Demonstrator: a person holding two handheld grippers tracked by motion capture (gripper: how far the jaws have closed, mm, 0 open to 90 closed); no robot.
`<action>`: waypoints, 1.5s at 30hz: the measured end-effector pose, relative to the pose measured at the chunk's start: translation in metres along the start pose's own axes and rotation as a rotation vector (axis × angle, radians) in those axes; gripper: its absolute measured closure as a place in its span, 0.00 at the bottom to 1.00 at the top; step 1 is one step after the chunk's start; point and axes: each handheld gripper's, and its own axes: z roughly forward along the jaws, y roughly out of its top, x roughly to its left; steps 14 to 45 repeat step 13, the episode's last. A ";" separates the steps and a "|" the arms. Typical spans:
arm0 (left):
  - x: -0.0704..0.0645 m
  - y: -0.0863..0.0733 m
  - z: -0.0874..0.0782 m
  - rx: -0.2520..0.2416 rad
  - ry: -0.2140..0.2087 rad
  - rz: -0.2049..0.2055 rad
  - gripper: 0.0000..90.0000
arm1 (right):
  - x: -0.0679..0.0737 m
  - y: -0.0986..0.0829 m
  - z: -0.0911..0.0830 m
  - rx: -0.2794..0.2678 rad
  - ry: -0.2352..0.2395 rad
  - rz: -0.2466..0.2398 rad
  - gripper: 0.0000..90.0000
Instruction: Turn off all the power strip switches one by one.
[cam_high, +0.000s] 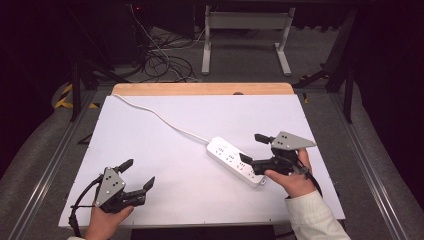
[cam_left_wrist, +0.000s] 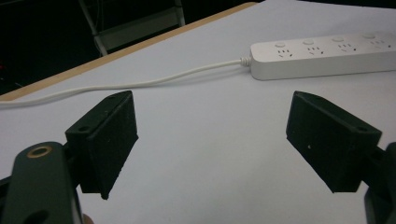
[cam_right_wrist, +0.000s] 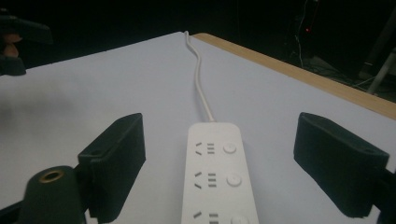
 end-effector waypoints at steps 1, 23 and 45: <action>0.001 0.000 0.000 -0.001 -0.009 -0.007 0.19 | 0.000 -0.005 -0.004 0.001 -0.003 -0.002 0.18; 0.002 -0.003 -0.006 -0.016 -0.058 0.002 0.17 | -0.011 -0.082 -0.042 0.043 -0.008 0.062 0.17; 0.002 -0.003 -0.006 -0.016 -0.058 0.002 0.17 | -0.011 -0.082 -0.042 0.043 -0.008 0.062 0.17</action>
